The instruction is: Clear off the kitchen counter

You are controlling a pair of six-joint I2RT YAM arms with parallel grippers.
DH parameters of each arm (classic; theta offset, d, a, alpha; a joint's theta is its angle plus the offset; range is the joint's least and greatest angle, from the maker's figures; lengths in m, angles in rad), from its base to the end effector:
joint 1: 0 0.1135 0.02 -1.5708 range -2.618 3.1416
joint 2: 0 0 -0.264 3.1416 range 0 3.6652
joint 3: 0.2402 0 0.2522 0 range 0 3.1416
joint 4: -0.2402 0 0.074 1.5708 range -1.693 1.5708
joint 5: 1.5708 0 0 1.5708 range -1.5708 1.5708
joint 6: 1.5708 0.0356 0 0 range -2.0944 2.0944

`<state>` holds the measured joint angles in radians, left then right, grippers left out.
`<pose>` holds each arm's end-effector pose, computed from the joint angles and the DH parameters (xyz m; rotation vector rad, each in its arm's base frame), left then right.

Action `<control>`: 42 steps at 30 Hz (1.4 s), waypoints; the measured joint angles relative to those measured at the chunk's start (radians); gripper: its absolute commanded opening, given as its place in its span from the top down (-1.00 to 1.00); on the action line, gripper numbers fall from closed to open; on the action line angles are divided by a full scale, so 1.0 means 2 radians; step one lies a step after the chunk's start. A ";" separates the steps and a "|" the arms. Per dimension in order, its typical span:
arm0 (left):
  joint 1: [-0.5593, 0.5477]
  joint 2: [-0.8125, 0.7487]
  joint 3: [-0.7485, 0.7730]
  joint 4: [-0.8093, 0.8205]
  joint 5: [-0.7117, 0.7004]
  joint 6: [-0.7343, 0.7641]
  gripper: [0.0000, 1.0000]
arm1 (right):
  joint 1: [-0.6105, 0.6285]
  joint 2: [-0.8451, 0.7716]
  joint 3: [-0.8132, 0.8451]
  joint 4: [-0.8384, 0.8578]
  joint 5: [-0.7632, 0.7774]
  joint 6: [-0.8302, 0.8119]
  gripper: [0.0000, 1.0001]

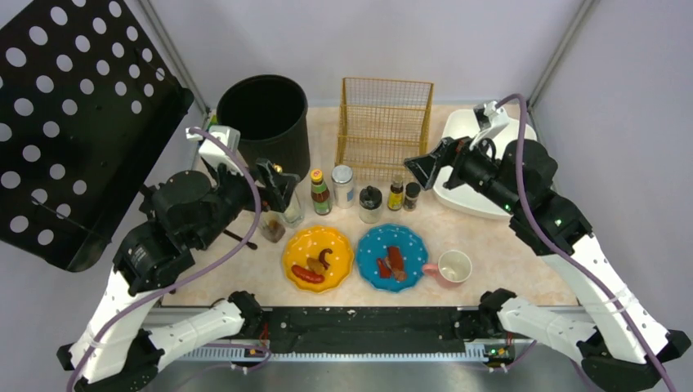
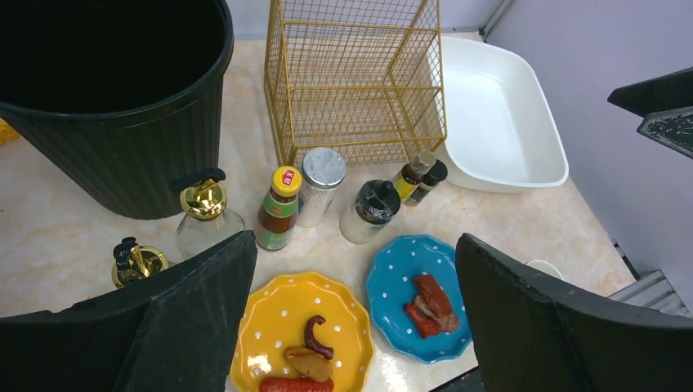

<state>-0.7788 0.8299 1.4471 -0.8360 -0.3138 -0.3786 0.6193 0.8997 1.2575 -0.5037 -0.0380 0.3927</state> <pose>0.0875 -0.0710 0.4756 0.1338 1.8075 -0.5506 0.1398 0.1013 0.4463 -0.2302 1.7652 0.7748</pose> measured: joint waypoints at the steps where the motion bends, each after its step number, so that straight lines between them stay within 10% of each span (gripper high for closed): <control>1: 0.000 -0.002 0.000 -0.001 -0.002 0.000 -0.90 | 0.000 0.001 0.000 0.012 -0.009 0.001 -0.98; 18: 0.000 -0.050 -0.039 -0.003 -0.023 0.002 -0.88 | 0.067 0.091 -0.071 0.181 -0.174 -0.048 -0.87; 42: 0.000 -0.106 -0.065 -0.057 -0.092 -0.010 -0.83 | 0.194 0.338 -0.076 0.480 -0.053 -0.178 -0.75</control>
<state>-0.7788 0.6186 1.3167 -0.9504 -0.4973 -0.3985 1.0080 1.5761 1.1049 0.4564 -0.1444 0.0360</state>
